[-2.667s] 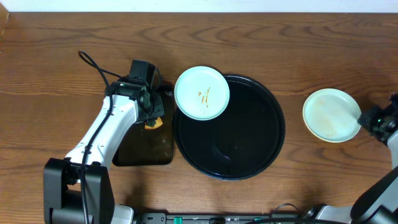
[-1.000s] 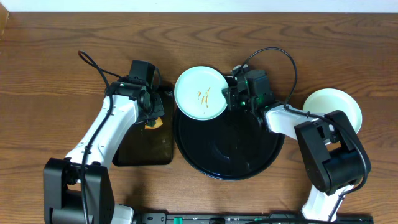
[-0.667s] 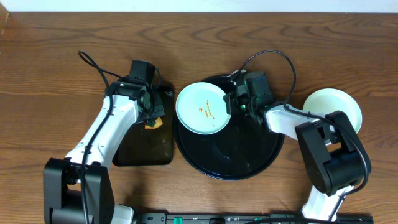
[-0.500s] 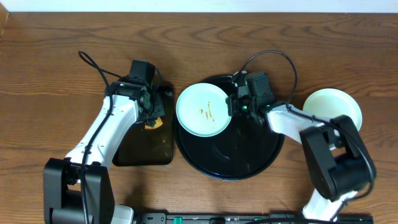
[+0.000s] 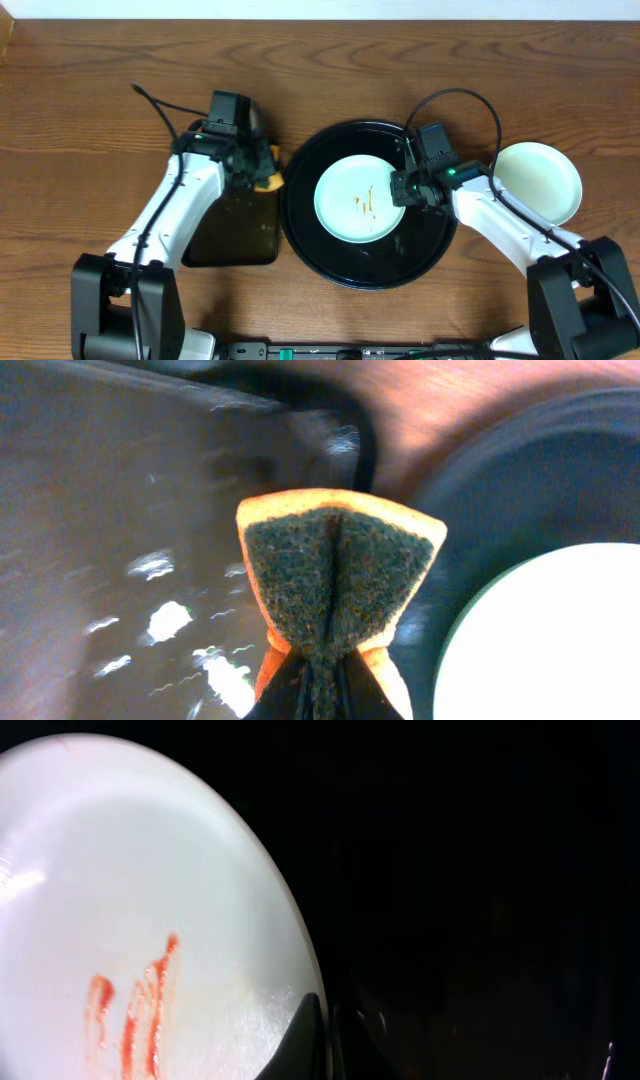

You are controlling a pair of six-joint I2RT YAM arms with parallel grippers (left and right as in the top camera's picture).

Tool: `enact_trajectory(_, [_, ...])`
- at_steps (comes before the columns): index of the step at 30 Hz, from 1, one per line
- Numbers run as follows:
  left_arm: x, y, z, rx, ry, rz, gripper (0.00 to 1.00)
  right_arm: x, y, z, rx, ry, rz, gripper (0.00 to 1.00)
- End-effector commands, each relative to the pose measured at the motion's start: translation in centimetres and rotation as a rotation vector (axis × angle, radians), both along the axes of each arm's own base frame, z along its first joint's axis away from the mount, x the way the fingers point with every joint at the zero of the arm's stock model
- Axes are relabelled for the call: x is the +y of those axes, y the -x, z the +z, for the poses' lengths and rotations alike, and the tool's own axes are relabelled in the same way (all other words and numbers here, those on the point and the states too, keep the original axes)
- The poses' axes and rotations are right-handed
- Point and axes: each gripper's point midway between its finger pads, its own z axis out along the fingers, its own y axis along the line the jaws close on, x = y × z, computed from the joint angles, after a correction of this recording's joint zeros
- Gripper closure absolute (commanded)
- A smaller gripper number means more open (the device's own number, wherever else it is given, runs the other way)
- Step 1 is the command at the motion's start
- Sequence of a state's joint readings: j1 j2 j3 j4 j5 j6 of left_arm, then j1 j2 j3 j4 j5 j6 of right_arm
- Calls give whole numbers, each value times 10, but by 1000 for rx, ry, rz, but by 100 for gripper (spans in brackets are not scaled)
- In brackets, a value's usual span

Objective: Clean dirty plates on tray and stack at the side
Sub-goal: 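Scrub the remaining green plate with the sponge in the left gripper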

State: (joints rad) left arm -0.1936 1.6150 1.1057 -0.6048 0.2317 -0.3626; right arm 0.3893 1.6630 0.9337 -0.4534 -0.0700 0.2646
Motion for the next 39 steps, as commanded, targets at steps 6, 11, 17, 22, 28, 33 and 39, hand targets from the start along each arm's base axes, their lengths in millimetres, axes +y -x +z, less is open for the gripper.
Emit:
enact_trajectory(6, [-95,15,7,-11,169,-146,92,-8,11,-32,106,45,-80,99])
enact_trajectory(11, [-139,26,-8,21,204,-169,92,-8,12,-34,109,46,-80,99])
enact_trajectory(17, [-179,39,-35,72,232,-171,93,-9,12,-34,113,48,-80,99])
enact_trajectory(22, [-197,43,-42,100,271,-113,93,-9,12,-34,113,48,-80,99])
enact_trajectory(28, [-205,46,-44,141,304,-31,93,-9,13,-34,114,48,-80,99])
enact_trajectory(33, [-206,54,-64,196,284,4,93,-10,15,-35,123,52,-80,99])
enact_trajectory(39, [-193,61,-95,219,175,-44,93,-10,15,-35,125,53,-80,99])
